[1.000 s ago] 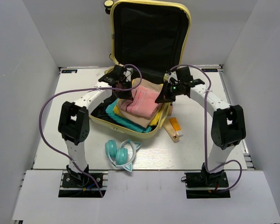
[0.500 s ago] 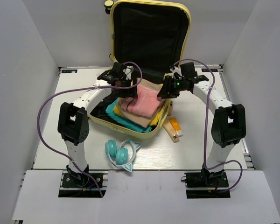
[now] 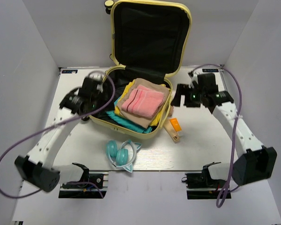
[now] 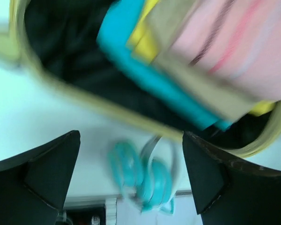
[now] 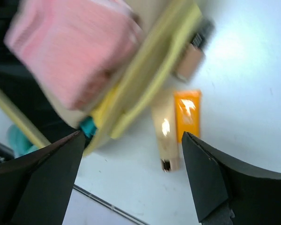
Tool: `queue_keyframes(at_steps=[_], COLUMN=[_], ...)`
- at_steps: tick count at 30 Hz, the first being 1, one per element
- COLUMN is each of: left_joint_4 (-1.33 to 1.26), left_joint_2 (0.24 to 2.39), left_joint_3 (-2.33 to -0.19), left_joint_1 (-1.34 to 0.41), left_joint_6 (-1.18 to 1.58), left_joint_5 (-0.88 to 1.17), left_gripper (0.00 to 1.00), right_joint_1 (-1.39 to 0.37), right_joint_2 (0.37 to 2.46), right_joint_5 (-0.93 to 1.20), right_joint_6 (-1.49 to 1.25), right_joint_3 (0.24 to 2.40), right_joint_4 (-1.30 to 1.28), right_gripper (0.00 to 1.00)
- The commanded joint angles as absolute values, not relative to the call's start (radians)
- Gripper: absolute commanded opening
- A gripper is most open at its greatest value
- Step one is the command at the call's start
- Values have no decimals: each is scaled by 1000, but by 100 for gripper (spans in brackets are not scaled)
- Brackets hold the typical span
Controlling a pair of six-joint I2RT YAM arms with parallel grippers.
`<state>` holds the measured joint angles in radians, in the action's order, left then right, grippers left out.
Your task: Pack the luggage
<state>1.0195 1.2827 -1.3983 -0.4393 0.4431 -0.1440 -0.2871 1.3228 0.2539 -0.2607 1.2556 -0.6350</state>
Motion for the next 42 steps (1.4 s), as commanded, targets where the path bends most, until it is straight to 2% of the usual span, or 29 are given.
queue_keyframes(at_steps=[1,6,9,15,19,23,29,33,36,37,38,41,42], left_joint_4=[1187,1155,1150,1144,1189,1246,967,855,812,799,804,859,889], left_joint_2=[1147,1016,988,934,942,950,931,956,977,989,989,991,986], left_joint_3=[-1195,-912,-847,-779,-744,-718,-575,-505,-469,-468,-475,-558,-599], left_joint_1=[-468,-678,-806,-955,-999,-1020,-1029,-1028,-1035,-1034,-1034,-1057,-1065], left_joint_6=[639,863,985,1178,1265,1339,1315,1315,1322,1313,1298,1237,1204], left_joint_5=[-216,-244,-309,-432,-454,-460,-390,-325,-305,-295,-290,-325,-351], left_gripper=[100,100,100,97,89,87,87,84,62,36,24,0,0], right_joint_1=[-281,-282,-282,-284,-279,-282,-281,-281,-281,-281,-284,-281,-281], right_joint_2=[1253,1181,1190,1178,1166,1164,1167,1164,1157,1152,1151,1140,1137], right_joint_5=[52,40,73,91,71,51,29,6,6,5,5,5,-32], right_joint_6=[-351,-373,-373,-373,-377,-374,-385,-387,-393,-396,-394,-396,-393], right_joint_3=[1136,1032,1014,983,982,993,979,979,971,966,965,963,965], right_joint_4=[-672,-640,-652,-655,-649,-661,-655,-661,-657,-652,-652,-650,-650], right_gripper=[90,90,90,90,90,90,90,90,90,90,90,90,90])
